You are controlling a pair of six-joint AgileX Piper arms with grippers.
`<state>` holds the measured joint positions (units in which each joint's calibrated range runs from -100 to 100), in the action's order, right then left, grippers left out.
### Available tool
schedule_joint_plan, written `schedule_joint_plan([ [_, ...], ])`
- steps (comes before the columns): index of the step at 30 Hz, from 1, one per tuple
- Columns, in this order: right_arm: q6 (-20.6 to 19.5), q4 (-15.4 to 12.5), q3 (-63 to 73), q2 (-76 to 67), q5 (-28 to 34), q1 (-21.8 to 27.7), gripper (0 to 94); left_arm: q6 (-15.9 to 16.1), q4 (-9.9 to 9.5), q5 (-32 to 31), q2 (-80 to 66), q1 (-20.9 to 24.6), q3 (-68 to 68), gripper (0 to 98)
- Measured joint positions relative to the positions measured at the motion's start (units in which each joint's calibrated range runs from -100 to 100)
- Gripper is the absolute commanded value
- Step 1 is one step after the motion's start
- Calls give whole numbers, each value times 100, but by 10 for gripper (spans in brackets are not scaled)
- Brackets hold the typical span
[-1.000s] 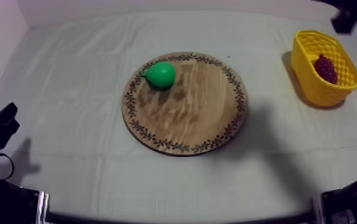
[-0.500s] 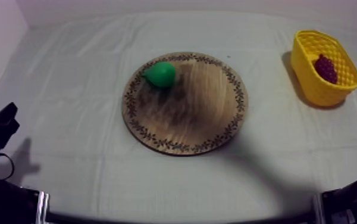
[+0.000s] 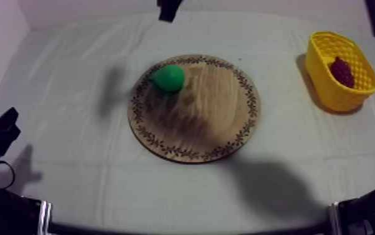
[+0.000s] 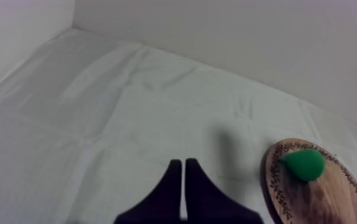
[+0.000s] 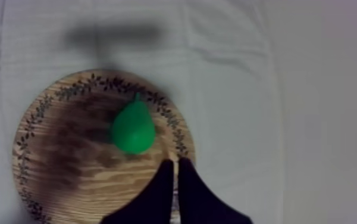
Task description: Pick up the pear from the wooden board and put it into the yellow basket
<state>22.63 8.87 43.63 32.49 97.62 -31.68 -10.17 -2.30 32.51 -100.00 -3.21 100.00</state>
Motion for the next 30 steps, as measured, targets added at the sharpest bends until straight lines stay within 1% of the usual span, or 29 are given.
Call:
schedule_joint_plan([
  [7, -114, 176, -358, 609, 16, -60, 6, 0, 0, 0, 0, 0, 0, 1],
  [11, -132, 214, -583, 754, 26, -60, 8, 0, 0, 0, 0, 0, 0, 1],
  [14, -162, 214, -601, 857, 34, -42, 49, 0, 0, 0, 0, 0, 0, 1],
  [16, -173, 214, -588, 903, 26, -32, 101, 0, 0, 0, 0, 0, 0, 1],
  [18, -198, 214, -567, 943, 34, -24, 183, 0, 0, 0, 0, 0, 0, 1],
  [21, -253, 214, -528, 976, 26, -16, 333, 0, 0, 0, 0, 0, 0, 1],
  [23, -235, 220, -507, 996, 26, -16, 441, 0, 0, 0, 0, 0, 0, 1],
  [25, -173, 233, -484, 1028, 35, -12, 525, 0, 0, 0, 0, 0, 0, 1],
  [28, -146, 243, -412, 1078, 24, 2, 627, 0, 0, 0, 0, 0, 0, 1],
  [30, -140, 243, -333, 1115, 0, 24, 670, 0, 0, 0, 0, 0, 0, 1],
])
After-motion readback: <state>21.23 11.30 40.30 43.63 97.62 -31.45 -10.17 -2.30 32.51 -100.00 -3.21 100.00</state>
